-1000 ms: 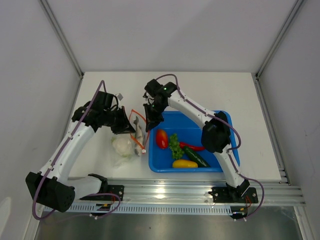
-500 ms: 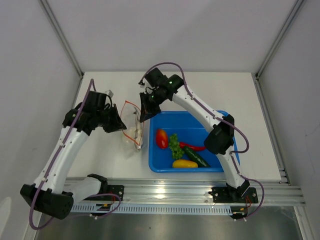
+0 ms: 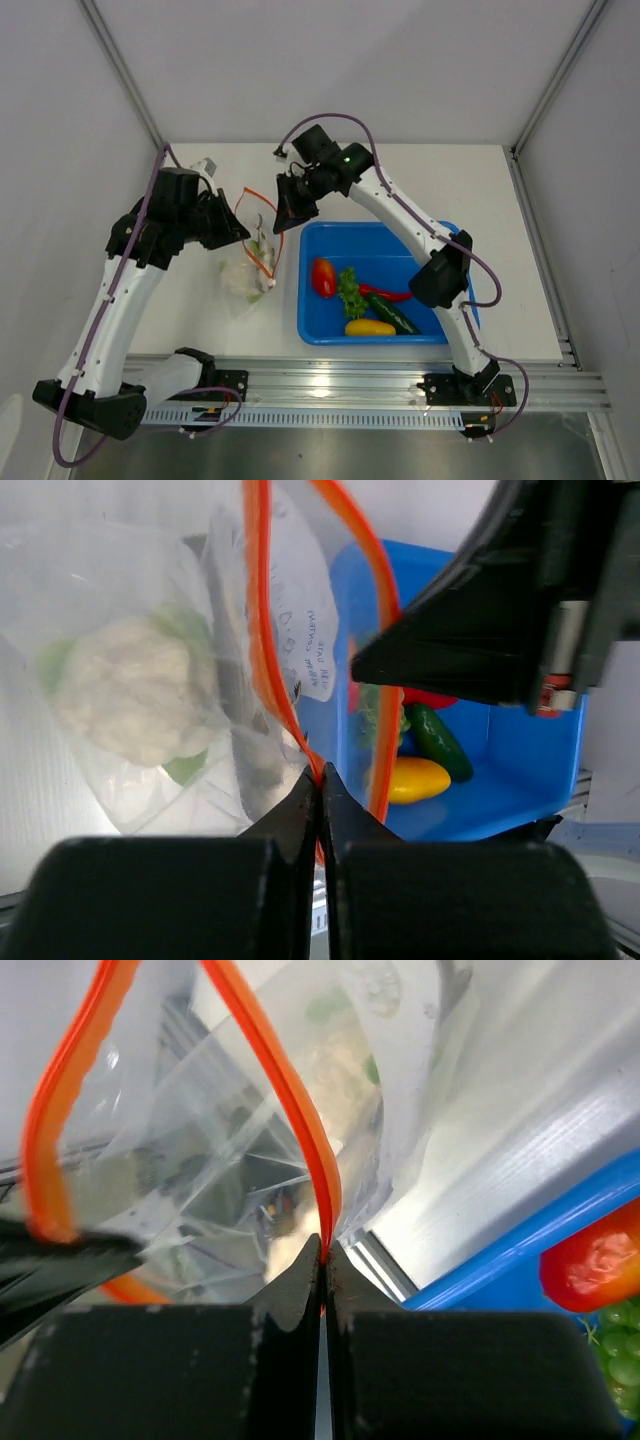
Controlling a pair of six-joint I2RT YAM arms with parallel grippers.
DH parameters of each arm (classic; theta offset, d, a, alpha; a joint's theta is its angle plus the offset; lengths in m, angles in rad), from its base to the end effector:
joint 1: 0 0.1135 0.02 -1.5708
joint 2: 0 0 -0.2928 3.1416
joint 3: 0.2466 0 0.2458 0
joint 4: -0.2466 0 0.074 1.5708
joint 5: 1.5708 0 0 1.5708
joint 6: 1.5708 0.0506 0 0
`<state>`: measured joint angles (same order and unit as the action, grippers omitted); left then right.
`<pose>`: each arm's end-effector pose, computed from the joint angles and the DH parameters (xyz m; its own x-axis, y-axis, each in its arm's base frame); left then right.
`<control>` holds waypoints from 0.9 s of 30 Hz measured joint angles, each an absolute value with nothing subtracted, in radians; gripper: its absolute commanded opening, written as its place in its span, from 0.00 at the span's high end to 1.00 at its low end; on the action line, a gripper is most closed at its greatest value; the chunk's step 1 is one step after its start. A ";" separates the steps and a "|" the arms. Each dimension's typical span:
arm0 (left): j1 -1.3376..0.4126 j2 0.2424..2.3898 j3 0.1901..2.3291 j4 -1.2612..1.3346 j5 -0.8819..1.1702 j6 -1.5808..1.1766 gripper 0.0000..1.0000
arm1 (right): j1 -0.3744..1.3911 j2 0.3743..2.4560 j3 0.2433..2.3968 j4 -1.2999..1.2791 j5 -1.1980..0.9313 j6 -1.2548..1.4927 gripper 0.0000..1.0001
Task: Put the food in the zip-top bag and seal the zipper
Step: Adjust the zipper food storage bag at the center of the board.
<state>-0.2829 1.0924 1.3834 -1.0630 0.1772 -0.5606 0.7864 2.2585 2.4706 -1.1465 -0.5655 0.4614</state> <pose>0.1752 -0.0602 0.4129 -0.7779 -0.3189 -0.5415 -0.0207 0.8742 -0.4851 0.3309 0.3700 0.3547 -0.8749 -0.3445 -0.3403 -0.4836 0.5857 0.6505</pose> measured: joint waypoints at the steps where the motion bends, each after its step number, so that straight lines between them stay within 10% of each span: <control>1: -0.283 1.089 1.384 -1.059 0.179 -0.561 0.99 | 0.783 2.236 2.453 -1.127 -0.572 0.462 1.00; 27: -0.234 1.201 1.182 -0.902 0.346 -0.587 0.99 | 0.768 2.187 2.269 -1.011 -0.625 0.467 1.00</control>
